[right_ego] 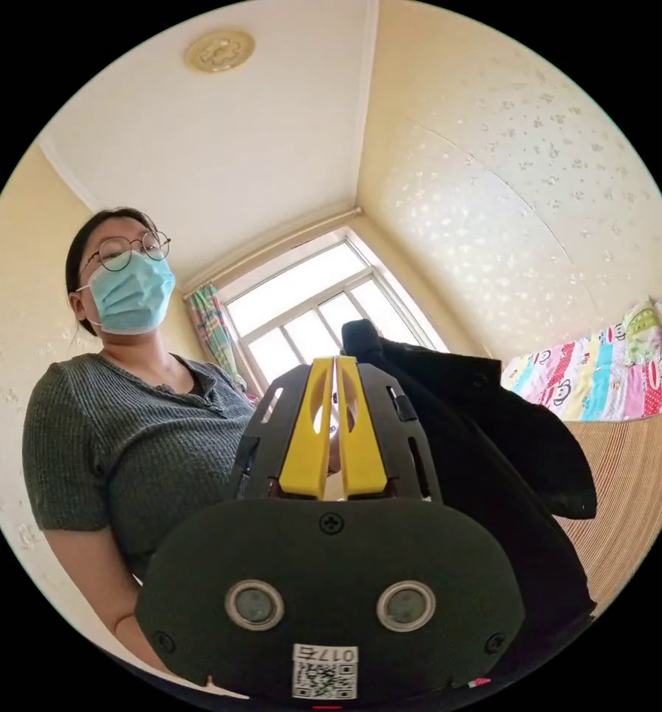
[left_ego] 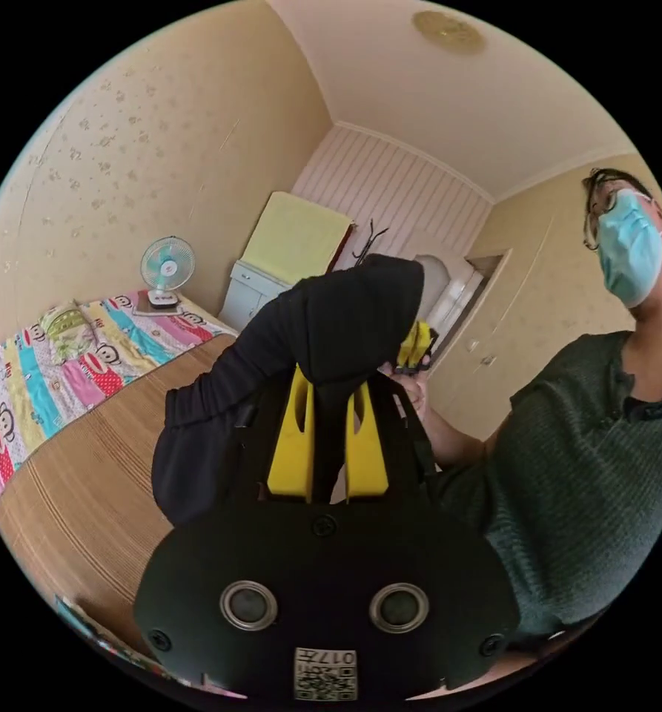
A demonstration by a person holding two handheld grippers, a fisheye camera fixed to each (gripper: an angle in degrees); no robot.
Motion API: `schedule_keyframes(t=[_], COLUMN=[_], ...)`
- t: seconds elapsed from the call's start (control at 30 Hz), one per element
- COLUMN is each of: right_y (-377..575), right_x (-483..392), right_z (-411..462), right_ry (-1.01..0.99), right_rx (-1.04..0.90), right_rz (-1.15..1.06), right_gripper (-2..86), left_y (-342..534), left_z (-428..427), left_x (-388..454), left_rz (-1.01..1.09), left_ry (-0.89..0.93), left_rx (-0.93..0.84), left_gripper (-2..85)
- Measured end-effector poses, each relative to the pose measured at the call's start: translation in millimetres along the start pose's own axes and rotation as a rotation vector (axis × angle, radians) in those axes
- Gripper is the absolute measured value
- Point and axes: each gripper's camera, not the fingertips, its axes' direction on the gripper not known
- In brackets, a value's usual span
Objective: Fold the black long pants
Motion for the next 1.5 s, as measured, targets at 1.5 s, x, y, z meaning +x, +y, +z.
schedule_keyframes(t=[1.5], right_y=[225], right_x=[-168], right_z=[282], right_ry=[1.265], right_rx=[0.000], right_rz=[-0.668], right_gripper=[4.6], left_y=[-39], left_z=[-104], left_x=[57], left_rz=[-0.248], left_ry=[0.077], left_rx=[0.127], left_gripper=[14.2])
